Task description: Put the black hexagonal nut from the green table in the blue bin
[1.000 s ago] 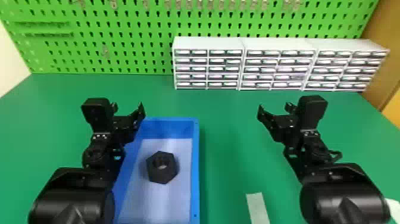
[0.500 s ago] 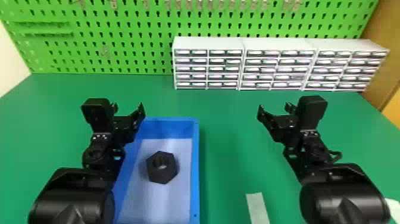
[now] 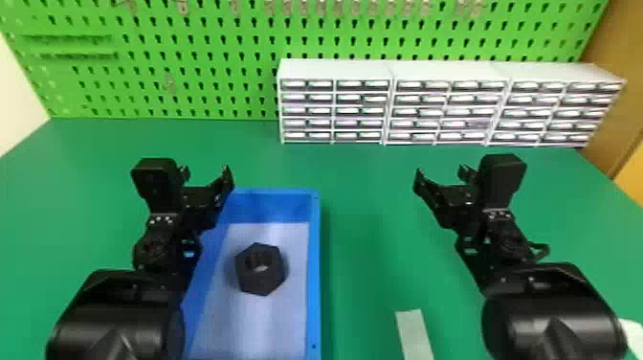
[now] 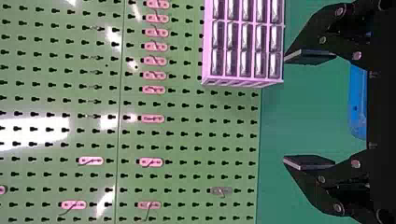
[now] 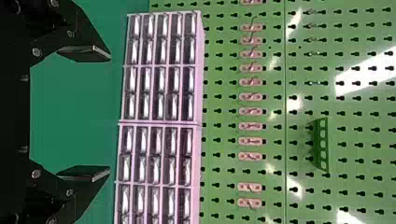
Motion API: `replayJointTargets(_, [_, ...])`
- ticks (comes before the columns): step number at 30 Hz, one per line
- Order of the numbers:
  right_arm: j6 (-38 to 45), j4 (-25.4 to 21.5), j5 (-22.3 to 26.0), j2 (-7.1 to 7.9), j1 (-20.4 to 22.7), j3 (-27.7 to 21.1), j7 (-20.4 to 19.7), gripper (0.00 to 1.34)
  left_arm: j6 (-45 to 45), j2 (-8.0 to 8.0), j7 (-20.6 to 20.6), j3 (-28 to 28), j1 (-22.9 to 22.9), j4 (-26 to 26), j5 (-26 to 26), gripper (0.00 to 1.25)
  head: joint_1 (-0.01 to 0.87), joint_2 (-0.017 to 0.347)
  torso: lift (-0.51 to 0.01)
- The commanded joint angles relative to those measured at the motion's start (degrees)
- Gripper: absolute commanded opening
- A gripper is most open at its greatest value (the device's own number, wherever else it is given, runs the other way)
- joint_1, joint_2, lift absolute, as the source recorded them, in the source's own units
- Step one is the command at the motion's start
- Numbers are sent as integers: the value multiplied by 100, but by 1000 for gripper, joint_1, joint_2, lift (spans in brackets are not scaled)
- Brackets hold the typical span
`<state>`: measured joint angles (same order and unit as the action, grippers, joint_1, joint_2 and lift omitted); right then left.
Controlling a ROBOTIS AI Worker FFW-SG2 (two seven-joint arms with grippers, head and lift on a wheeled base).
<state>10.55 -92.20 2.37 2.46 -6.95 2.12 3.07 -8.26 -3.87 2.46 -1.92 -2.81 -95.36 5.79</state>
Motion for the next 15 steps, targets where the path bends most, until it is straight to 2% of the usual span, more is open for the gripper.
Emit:
replayJointTargets(1, [0,0,0,0,1,-1,1,925,0,0,0,-1,0,0,1,762,686,51,-96])
replayJointTargets(15, [0,0,0,18,-17,34,1,925,0,0,0,8,0,0,1,762,686,51,-96])
